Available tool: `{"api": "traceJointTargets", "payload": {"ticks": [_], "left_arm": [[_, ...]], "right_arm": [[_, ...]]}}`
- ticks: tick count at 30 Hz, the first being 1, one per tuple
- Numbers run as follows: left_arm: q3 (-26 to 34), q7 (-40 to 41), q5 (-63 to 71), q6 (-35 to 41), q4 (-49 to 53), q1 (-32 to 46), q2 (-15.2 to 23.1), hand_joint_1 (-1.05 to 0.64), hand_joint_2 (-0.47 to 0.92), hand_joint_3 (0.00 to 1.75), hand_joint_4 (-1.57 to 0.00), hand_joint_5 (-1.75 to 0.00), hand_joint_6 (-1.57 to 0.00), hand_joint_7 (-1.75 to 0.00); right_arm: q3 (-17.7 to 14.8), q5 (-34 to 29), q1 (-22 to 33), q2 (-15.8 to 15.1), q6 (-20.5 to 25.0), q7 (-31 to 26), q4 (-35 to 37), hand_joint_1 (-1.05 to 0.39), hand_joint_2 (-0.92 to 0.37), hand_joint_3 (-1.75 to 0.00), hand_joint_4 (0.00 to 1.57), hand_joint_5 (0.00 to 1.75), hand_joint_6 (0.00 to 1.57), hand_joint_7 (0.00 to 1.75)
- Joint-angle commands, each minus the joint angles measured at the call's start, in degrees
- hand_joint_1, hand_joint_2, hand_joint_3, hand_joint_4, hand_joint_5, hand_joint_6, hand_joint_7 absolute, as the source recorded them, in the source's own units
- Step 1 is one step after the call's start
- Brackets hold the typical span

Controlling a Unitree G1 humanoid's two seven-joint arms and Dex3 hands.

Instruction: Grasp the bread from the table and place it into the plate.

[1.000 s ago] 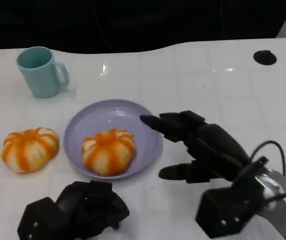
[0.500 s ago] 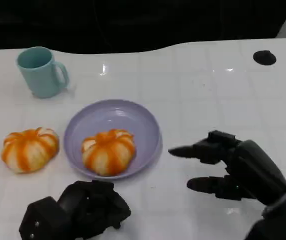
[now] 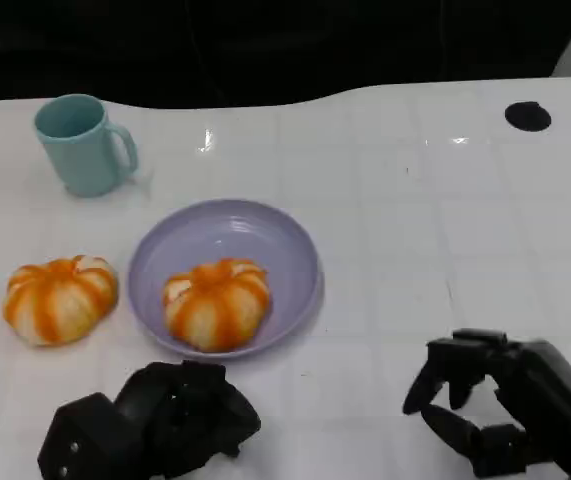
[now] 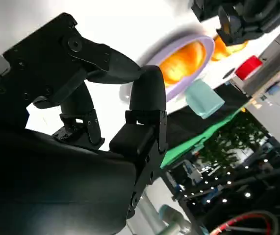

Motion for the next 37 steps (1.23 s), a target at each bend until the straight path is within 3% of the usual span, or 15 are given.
{"api": "traceJointTargets", "payload": {"ticks": [1, 8, 21, 37], "left_arm": [[0.86, 0.32, -0.34, 0.19, -0.64, 0.32, 1.10, -1.03, 0.87, 0.01, -0.87, -1.53, -1.29, -0.72], [1.39, -0.12, -0.55, -0.16, -1.00, 0.74, 1.82, -1.04, 0.87, 0.01, -0.88, -1.53, -1.29, -0.74], [1.46, -0.07, -0.50, -0.59, -0.94, 0.81, 1.90, -1.02, 0.89, 0.01, -0.85, -1.54, -1.25, -0.77], [2.18, -0.92, -1.08, -1.37, 0.78, 0.14, 2.31, -1.02, 0.89, 0.00, -0.86, -1.56, -1.24, -0.79]], "right_arm": [[-1.16, 2.82, 2.57, 0.63, 2.01, 0.79, -1.35, -0.25, -0.49, -1.07, 0.69, 1.74, 0.65, 1.42], [-1.25, 1.62, 2.22, 2.70, 0.50, -2.38, 1.67, -0.26, -0.50, -1.04, 0.71, 1.75, 0.64, 1.45], [-0.71, -0.30, 0.02, 2.97, -1.78, -5.10, 5.52, -0.27, -0.49, -1.05, 0.77, 1.75, 0.64, 1.53], [-0.70, -2.77, -0.76, 3.14, -0.14, -6.38, 5.91, -0.28, -0.52, -0.98, 0.74, 1.75, 0.61, 1.52]]}}
